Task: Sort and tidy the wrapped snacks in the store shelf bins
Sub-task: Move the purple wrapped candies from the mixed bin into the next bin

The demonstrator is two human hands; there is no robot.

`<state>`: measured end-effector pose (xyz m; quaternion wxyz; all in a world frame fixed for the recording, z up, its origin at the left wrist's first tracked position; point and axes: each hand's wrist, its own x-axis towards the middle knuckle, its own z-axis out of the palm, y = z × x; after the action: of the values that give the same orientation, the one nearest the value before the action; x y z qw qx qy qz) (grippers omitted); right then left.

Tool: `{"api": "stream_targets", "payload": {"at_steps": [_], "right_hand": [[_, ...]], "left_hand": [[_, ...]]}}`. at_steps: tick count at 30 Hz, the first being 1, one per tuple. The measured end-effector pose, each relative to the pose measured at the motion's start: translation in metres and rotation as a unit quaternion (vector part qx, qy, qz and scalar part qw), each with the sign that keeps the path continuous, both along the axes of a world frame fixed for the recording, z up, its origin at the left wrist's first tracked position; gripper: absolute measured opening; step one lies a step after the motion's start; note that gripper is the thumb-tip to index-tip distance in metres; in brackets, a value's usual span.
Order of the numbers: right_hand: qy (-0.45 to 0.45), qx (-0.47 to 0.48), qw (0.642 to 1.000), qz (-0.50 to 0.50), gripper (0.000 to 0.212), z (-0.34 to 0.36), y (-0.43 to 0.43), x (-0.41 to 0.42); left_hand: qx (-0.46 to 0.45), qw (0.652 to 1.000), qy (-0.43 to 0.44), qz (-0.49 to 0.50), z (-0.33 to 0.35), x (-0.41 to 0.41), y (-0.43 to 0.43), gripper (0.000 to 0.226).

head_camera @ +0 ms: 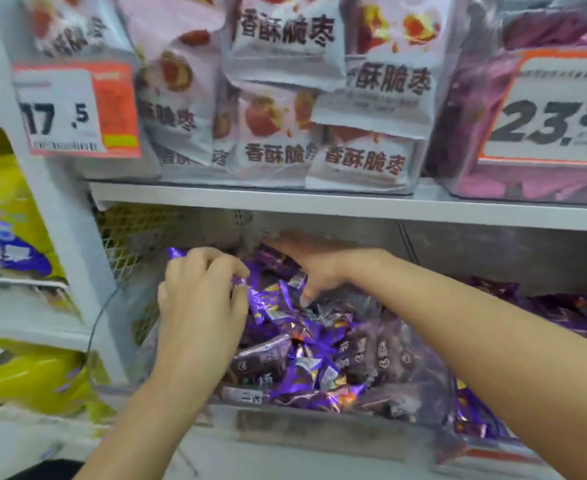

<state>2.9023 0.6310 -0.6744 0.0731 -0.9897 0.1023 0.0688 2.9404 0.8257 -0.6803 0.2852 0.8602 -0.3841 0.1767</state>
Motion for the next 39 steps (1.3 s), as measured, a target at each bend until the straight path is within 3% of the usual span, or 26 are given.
{"api": "stream_targets", "payload": {"at_steps": [3, 10, 25, 29, 32, 34, 36, 39], "right_hand": [[0.034, -0.028, 0.999, -0.013, 0.123, 0.0, -0.001, 0.012], [0.021, -0.018, 0.999, -0.024, 0.08, -0.005, -0.002, 0.002], [0.035, 0.039, 0.997, -0.058, 0.08, -0.007, 0.008, -0.016], [-0.031, 0.087, 0.99, -0.106, 0.081, 0.001, 0.013, -0.026], [-0.152, 0.201, 0.954, -0.166, 0.074, 0.019, 0.016, -0.05], [-0.19, 0.356, 0.9, -0.165, 0.063, 0.029, 0.022, -0.07], [-0.204, 0.478, 0.845, -0.125, 0.042, 0.033, 0.032, -0.087], [-0.242, 0.516, 0.814, -0.115, 0.03, 0.033, 0.041, -0.099]], "left_hand": [[-0.01, 1.0, 0.016, -0.022, -0.003, 0.011, 0.002, 0.019], [-0.059, 0.996, 0.062, -0.039, 0.002, 0.009, 0.004, 0.019], [-0.12, 0.979, 0.16, -0.049, 0.014, 0.014, 0.01, 0.025], [-0.144, 0.968, 0.195, -0.067, 0.016, 0.008, 0.008, 0.021], [-0.172, 0.949, 0.241, -0.109, 0.018, -0.001, 0.003, 0.015], [-0.169, 0.927, 0.3, -0.15, 0.017, -0.01, -0.002, 0.016], [-0.137, 0.903, 0.36, -0.189, 0.014, -0.021, -0.01, 0.034], [-0.147, 0.835, 0.465, -0.255, 0.017, -0.034, -0.018, 0.028]]}}
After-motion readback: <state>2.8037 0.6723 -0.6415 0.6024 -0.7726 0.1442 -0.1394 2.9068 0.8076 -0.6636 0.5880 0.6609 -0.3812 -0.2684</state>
